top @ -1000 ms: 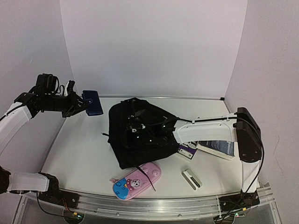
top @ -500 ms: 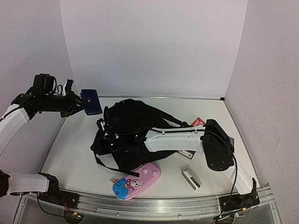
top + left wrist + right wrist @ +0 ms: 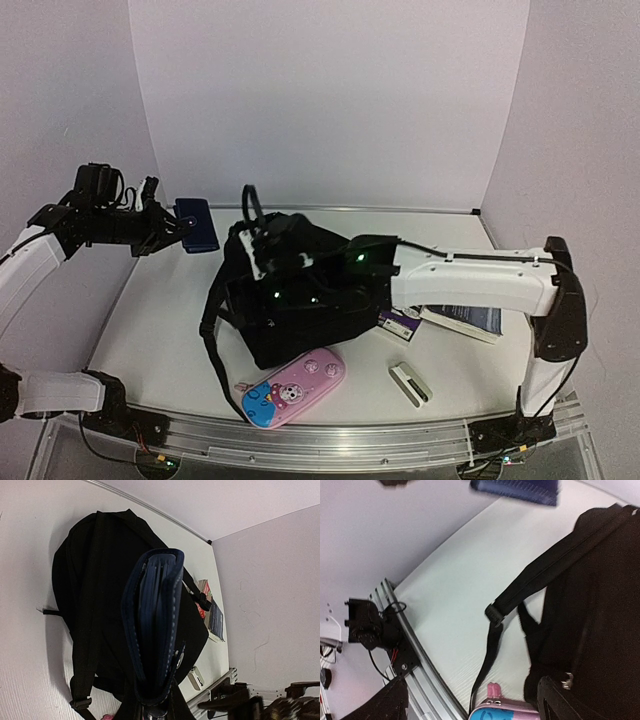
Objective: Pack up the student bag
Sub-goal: Place the personal item in the student bag.
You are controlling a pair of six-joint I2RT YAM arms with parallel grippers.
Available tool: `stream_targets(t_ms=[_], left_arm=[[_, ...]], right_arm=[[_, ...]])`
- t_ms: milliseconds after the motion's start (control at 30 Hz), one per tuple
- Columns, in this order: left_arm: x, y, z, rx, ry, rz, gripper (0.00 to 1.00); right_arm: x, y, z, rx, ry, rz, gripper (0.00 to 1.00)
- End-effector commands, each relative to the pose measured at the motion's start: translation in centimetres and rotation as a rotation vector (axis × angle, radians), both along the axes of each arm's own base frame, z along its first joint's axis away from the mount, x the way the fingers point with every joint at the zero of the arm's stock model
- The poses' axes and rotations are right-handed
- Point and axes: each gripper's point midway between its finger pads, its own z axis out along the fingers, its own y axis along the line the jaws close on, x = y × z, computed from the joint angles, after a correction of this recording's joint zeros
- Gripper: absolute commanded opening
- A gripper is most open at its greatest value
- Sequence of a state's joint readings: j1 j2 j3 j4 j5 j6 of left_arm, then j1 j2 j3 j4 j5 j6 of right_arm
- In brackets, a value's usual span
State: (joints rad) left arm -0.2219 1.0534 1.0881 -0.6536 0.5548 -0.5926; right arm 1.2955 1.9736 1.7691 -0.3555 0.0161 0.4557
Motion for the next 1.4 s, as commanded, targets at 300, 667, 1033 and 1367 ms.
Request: stream_targets(t_ms=[300, 667, 1033, 1367], left_arm=[[-0.1, 0.0, 0.9, -0.024, -0.058, -0.005, 0.0], [-0.2, 0.2, 0.5, -0.016, -0.051, 0.007, 0.0], [-0.3, 0.4, 0.0, -0.007, -0.041, 0.015, 0.0], [-0.3, 0.2, -1.0, -0.019, -0.004, 0.012, 0.0]], right_arm=[[13.0, -5.6, -7.2, -0.279, -0.066, -0.286, 0.74], [13.3, -5.5, -12.8, -0.417, -0.05, -0.255, 0.73], [13.3, -6.2, -16.5, -0.514, -0.034, -0.289, 0.68], [16.1, -8.5, -15.3, -0.505, -0.074, -0.486, 0.05]])
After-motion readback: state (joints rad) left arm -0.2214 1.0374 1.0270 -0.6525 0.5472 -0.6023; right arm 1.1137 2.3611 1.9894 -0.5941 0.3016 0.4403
